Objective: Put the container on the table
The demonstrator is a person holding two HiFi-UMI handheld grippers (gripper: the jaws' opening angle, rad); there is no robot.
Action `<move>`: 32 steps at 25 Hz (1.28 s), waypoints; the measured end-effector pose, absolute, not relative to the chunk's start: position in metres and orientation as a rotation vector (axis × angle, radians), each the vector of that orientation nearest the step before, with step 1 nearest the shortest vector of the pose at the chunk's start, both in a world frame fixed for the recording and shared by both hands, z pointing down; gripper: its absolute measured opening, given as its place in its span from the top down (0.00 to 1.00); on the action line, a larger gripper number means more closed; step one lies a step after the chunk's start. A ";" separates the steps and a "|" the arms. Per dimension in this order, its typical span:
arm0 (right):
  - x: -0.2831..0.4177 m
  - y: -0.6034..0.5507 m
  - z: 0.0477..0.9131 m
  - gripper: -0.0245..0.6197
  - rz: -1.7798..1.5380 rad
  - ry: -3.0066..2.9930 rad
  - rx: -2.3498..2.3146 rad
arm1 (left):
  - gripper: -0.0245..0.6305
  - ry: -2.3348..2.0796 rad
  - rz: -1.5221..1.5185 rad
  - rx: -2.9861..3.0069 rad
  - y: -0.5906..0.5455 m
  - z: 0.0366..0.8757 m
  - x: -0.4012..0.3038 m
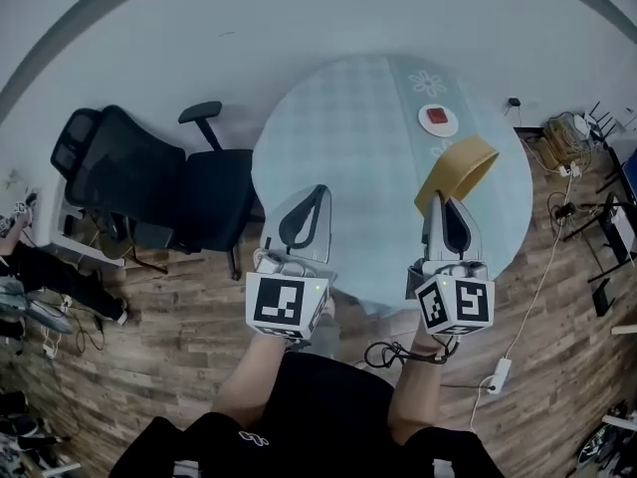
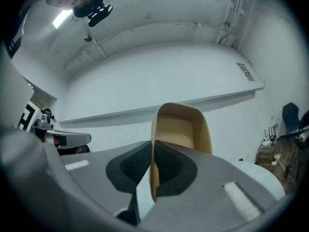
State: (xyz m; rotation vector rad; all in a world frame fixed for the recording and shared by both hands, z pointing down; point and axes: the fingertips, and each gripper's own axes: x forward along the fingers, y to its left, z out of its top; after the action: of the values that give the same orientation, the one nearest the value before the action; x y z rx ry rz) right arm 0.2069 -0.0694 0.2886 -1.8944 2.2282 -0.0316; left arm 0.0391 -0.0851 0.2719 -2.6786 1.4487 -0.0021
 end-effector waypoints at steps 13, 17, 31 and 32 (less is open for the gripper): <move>0.172 -0.178 0.347 0.92 -0.144 2.234 -2.091 | 0.96 1.393 -0.126 -2.875 -0.216 0.347 0.009; 0.187 -0.185 0.362 0.92 -0.113 2.286 -2.274 | 0.96 1.447 -0.084 -2.938 -0.233 0.363 -0.003; 0.119 -0.205 0.542 0.92 -0.618 2.947 -2.232 | 0.96 1.633 -0.271 -3.021 -0.242 0.456 -0.032; 0.113 -0.206 0.553 0.92 -0.634 2.987 -2.205 | 0.96 1.636 -0.292 -3.022 -0.242 0.463 -0.032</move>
State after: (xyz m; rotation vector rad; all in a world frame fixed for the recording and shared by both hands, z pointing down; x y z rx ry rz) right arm 0.1127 -0.2056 0.5527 -2.2051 2.9868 -0.6341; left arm -0.0324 -0.2416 0.4630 -3.0221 1.6365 -0.2919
